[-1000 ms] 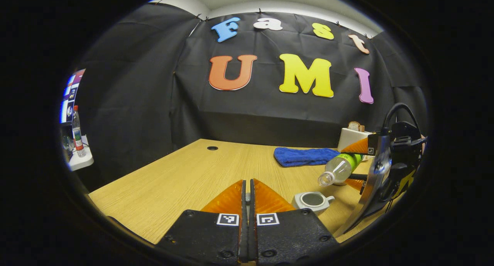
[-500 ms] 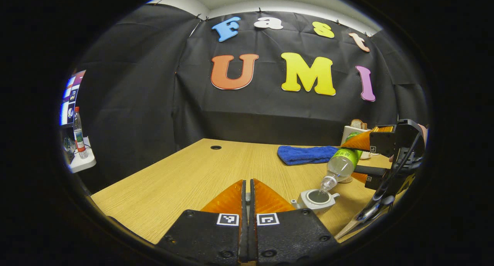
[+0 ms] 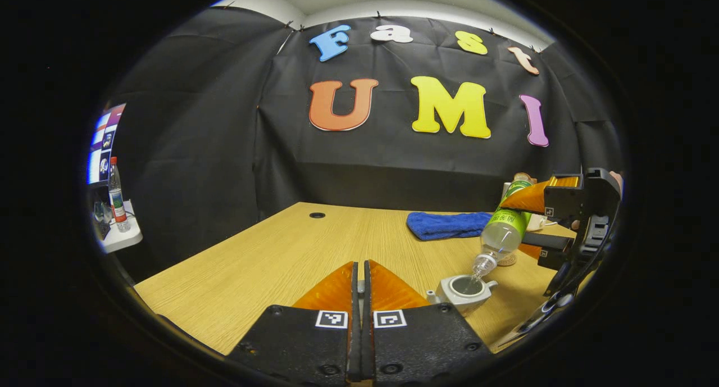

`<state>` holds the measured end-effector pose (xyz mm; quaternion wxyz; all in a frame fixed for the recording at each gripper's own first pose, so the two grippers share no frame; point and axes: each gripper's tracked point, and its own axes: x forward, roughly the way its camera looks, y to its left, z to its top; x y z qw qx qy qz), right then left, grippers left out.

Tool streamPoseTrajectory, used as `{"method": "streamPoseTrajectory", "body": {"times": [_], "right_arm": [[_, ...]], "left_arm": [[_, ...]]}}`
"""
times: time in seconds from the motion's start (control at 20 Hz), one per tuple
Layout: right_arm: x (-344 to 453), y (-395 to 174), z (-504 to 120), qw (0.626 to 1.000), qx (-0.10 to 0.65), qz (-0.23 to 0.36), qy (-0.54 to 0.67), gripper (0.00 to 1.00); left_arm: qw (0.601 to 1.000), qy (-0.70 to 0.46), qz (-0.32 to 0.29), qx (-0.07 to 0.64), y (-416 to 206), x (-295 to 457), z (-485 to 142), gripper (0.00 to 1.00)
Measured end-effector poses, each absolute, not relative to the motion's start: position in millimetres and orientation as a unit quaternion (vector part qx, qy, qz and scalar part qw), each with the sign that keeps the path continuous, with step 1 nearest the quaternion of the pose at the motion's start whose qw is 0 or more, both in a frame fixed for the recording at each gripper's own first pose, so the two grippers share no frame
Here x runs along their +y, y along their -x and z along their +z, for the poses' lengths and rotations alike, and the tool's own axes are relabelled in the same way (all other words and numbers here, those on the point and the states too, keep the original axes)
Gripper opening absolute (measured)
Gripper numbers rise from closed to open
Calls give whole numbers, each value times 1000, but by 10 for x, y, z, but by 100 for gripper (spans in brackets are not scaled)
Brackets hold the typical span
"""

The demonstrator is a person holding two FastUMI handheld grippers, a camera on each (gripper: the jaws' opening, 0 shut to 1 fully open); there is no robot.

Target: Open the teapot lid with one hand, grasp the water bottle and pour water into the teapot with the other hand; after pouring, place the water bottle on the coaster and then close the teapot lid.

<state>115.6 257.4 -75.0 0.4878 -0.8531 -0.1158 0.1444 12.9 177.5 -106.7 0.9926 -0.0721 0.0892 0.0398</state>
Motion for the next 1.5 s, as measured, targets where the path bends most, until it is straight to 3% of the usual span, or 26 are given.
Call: {"method": "streamPoseTrajectory", "body": {"times": [0.4,0.75,1.05,1.35,1.5], "right_arm": [[2597,-1152,-724,476,-124,142,859,72],[2633,-1149,-725,491,-120,154,849,72],[2596,-1093,-774,569,-71,201,794,72],[2496,-1050,-881,692,-12,262,673,73],[2382,-1073,-789,771,18,272,576,72]], "left_arm": [[993,71,38,88,-123,1760,-1049,3],[993,65,38,87,-112,1759,-1014,3],[994,58,45,80,-87,1809,-943,3],[995,48,37,74,-69,1725,-844,3],[996,47,31,70,-78,1647,-804,2]]}}
